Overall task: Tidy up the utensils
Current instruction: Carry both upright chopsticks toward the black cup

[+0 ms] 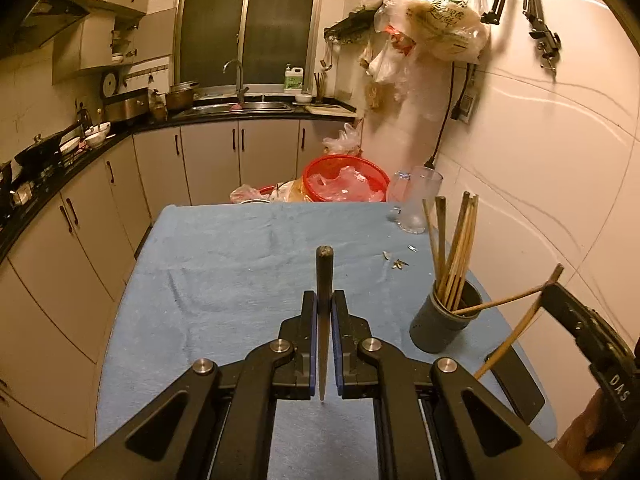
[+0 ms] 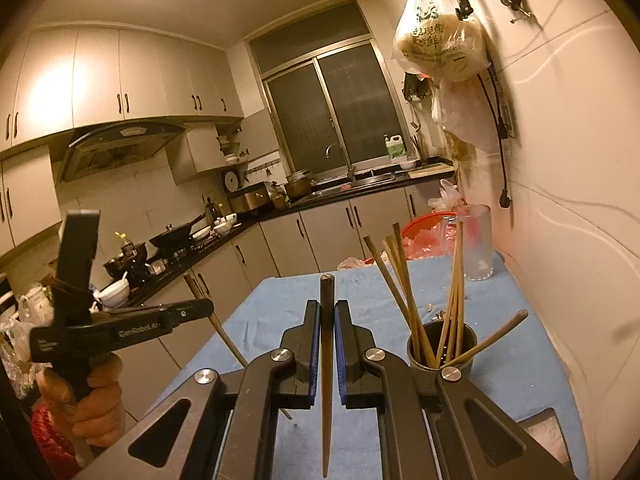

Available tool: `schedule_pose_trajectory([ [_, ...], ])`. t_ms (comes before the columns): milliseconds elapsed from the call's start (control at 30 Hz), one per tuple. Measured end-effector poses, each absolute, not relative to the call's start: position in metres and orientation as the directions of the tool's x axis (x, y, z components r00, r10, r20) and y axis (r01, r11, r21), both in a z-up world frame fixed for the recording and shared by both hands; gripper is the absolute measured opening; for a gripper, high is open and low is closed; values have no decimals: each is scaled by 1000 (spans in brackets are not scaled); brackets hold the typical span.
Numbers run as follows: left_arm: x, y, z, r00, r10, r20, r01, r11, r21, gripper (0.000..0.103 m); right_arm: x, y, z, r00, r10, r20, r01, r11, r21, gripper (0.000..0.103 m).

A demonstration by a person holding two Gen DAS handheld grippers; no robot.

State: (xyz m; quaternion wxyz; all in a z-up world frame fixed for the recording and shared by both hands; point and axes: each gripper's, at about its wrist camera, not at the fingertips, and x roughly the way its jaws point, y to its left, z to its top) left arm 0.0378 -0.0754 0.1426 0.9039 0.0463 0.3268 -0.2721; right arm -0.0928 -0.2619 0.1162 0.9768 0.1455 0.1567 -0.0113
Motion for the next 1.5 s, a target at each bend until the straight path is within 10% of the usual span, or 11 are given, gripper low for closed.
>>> schedule_pose_trajectory([
  [1500, 10, -84, 160, 647, -472, -598, 551, 832, -60, 7, -95, -247, 122, 955, -4, -297, 65, 979, 195, 7],
])
